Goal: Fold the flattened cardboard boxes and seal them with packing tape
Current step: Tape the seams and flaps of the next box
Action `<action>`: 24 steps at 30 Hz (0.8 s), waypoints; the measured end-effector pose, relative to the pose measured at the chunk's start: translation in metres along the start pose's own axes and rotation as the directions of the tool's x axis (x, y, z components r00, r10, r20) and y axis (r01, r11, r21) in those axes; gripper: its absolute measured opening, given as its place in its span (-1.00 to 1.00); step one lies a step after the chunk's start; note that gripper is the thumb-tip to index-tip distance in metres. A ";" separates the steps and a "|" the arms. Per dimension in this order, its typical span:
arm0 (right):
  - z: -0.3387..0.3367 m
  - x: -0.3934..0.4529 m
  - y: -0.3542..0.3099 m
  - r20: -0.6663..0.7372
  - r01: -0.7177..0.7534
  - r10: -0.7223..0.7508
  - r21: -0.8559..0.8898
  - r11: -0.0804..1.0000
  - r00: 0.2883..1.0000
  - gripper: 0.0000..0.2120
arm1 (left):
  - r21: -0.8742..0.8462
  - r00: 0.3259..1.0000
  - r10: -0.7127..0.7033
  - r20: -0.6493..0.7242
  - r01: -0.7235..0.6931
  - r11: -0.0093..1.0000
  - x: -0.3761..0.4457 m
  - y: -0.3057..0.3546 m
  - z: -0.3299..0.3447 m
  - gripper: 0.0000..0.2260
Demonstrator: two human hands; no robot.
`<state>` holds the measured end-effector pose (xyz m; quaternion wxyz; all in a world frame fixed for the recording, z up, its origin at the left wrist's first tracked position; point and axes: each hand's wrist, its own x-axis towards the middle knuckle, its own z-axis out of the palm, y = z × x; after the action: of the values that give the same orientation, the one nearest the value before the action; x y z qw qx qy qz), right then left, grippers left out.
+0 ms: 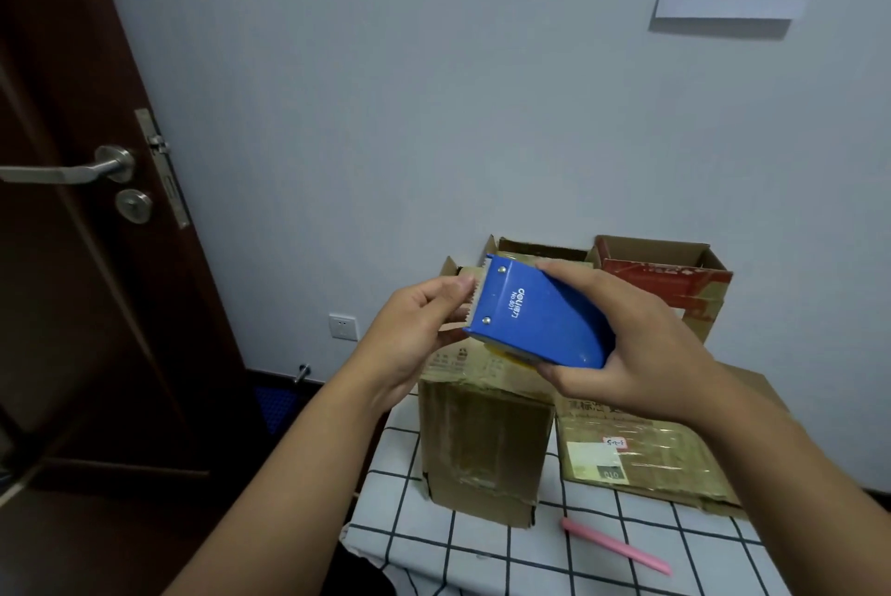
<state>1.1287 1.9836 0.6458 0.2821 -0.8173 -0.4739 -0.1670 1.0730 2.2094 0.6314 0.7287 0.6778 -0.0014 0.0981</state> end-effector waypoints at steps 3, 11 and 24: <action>0.004 0.000 0.002 -0.030 0.035 -0.033 0.073 0.997 0.999 -0.21 | -0.015 0.999 -0.012 0.053 0.013 1.000 -0.002 0.002 -0.003 -0.69; 0.011 -0.001 0.008 -0.076 0.020 0.001 0.265 0.964 0.997 -0.25 | 0.080 0.999 -0.022 0.039 0.018 0.997 0.002 -0.002 -0.006 -0.82; 0.022 0.020 0.035 0.044 -0.274 0.424 0.822 0.499 0.904 -0.42 | 0.219 0.999 0.031 0.042 -0.039 0.975 0.011 -0.005 0.004 -0.59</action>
<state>1.1694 1.9972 0.6290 0.6899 -0.6575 -0.2962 0.0629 1.0853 2.2069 0.6279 0.6473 0.7558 -0.0164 0.0975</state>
